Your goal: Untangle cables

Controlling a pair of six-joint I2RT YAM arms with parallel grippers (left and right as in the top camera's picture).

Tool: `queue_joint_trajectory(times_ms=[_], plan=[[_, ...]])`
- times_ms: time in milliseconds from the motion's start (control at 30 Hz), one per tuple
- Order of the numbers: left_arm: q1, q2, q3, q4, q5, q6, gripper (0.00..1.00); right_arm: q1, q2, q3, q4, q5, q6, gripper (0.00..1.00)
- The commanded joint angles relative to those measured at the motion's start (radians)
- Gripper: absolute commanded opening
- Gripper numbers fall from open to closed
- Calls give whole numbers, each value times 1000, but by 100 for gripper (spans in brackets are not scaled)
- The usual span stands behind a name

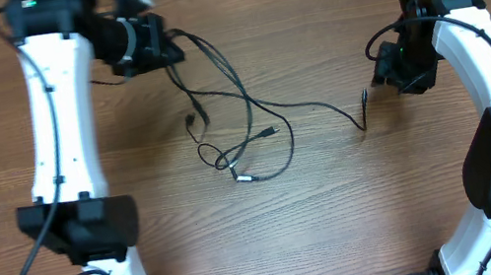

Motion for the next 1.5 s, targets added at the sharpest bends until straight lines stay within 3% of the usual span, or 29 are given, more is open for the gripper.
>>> queue_joint_trajectory(times_ms=[0, 67, 133, 167, 200, 367, 533, 633, 767, 867, 967, 1067, 1233, 1367, 1433, 1467], plan=[[-166, -24, 12, 7, -318, 34, 17, -2, -6, 16, 19, -101, -20, 60], [-243, -14, 12, 4, -514, 49, 32, -2, -6, 16, 23, -116, -19, 65], [-285, -3, 12, 4, -613, 48, 39, -2, -6, 16, 23, -116, -19, 70], [-307, 4, 12, 8, -645, 37, 80, -2, -6, 16, 24, -116, -19, 72], [-317, 10, 12, 17, -661, 33, 100, -2, -6, 16, 27, -116, -19, 73], [-296, 13, 12, 42, -650, -90, 100, -2, -6, 16, 40, -116, -20, 78], [-301, 34, 10, 26, -490, -113, 99, -2, -6, 16, 64, -116, -20, 81], [-309, 73, 4, 24, -491, -124, 95, -2, -6, 15, 68, -115, -21, 82], [-294, 154, -1, 12, -506, -212, 95, -2, -6, 15, 66, -116, -21, 82], [-288, 224, -1, 7, -509, -206, 95, -2, -6, 15, 64, -115, -21, 82], [-289, 297, -1, 18, -540, -183, 78, -2, -6, 15, 55, -115, -21, 82], [-288, 346, -1, 40, -595, -177, 70, -1, -6, 14, 45, -100, -21, 82], [-290, 415, -2, 55, -546, 3, 67, -1, -6, 13, 39, -78, -22, 82], [-289, 464, -2, 65, -553, 26, 67, -1, -6, 13, 38, -79, -21, 82], [-288, 479, -2, 69, -562, 26, 57, 0, -6, 13, 37, -79, -21, 82], [-288, 489, -2, 71, -562, 23, 47, 0, -6, 13, 37, -79, -23, 82]])
